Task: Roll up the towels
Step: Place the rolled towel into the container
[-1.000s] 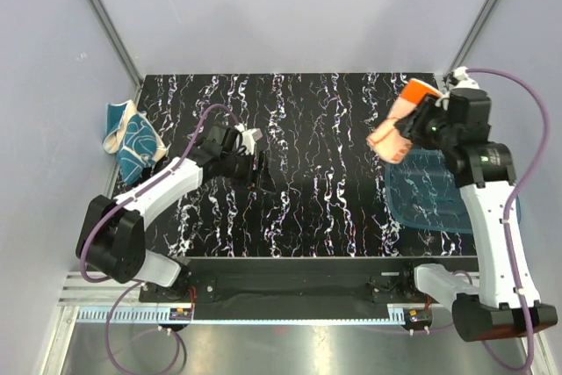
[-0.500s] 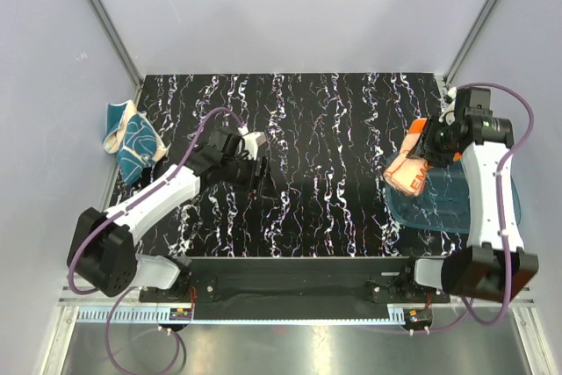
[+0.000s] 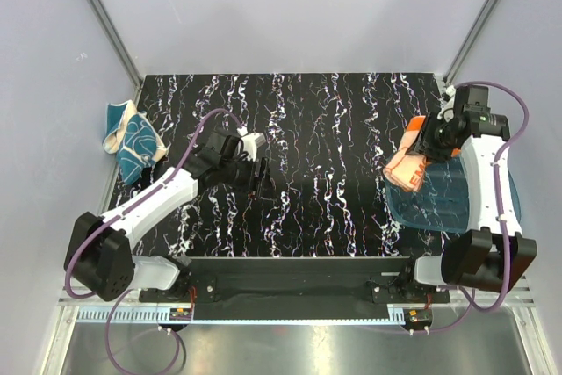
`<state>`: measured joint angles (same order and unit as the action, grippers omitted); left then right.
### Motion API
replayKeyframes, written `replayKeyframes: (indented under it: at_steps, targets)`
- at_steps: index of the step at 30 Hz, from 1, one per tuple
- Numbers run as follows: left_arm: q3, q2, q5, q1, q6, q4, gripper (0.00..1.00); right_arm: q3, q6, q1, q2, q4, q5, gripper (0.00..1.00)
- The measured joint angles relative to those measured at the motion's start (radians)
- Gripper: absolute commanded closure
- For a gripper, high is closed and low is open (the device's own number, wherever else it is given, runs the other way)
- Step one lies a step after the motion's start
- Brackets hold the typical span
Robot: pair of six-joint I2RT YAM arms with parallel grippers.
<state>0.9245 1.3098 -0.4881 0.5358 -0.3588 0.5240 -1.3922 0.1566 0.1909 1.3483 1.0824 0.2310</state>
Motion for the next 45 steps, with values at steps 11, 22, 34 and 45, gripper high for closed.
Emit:
replayKeyframes:
  at_steps: [11,22,34,45]
  targets:
    - [0.000,-0.008,0.016,0.000,0.000,-0.001,0.31,0.177,0.017,0.004,0.093,-0.012,-0.160,0.92]
    - [0.000,-0.084,0.094,0.000,0.055,0.066,0.31,0.227,0.146,-0.272,0.279,-0.230,0.124,0.94]
    - [-0.024,-0.152,0.195,-0.037,0.076,0.083,0.30,-0.163,0.428,-0.623,0.629,-0.679,0.494,0.93]
    - [-0.028,-0.141,0.217,-0.045,0.074,0.086,0.30,0.118,0.298,-0.457,0.521,-0.614,0.544,0.93]
